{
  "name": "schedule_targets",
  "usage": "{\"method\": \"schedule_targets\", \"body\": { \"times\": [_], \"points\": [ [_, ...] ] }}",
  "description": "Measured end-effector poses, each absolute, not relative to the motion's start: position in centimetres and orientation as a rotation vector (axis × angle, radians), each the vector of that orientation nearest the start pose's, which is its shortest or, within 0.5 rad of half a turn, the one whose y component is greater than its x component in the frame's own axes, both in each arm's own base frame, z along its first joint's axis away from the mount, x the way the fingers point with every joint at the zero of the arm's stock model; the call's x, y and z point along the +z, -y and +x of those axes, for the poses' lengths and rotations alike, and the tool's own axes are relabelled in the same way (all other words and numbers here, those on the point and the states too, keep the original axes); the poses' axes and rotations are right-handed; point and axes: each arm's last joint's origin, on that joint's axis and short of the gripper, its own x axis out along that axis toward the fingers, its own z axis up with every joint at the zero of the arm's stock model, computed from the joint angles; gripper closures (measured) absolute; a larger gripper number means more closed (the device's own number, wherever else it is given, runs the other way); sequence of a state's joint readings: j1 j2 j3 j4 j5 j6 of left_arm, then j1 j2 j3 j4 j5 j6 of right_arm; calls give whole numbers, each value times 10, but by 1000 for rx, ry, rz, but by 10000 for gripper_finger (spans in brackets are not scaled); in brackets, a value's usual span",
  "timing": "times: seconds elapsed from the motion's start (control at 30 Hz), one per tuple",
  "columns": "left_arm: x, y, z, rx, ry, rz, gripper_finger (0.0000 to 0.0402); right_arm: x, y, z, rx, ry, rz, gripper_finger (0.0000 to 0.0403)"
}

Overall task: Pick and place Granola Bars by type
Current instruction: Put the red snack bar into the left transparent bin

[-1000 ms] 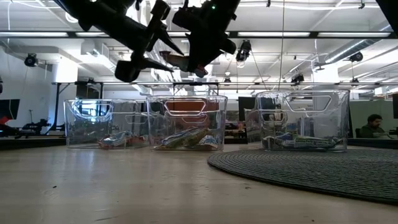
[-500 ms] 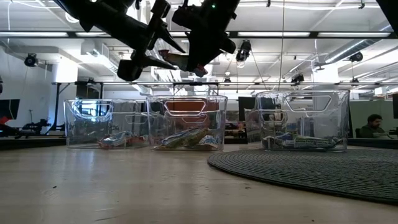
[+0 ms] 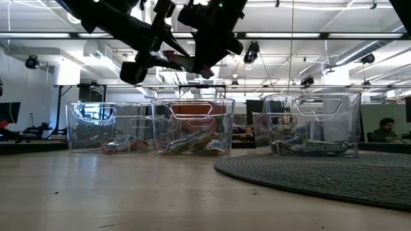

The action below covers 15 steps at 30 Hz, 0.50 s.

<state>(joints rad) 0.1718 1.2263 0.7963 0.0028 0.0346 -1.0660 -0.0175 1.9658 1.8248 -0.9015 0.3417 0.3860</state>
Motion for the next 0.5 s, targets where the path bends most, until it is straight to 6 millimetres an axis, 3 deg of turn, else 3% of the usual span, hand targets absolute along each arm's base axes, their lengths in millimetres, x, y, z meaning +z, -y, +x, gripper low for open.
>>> {"method": "schedule_targets", "body": {
  "times": [0.3,0.5],
  "points": [
    [265,-43,262,322,-326,-1084,308,290,5,420,-508,-953,197,305],
    [269,-36,254,267,-391,-1074,323,290,-13,419,-476,-958,254,266]
  ]
}}
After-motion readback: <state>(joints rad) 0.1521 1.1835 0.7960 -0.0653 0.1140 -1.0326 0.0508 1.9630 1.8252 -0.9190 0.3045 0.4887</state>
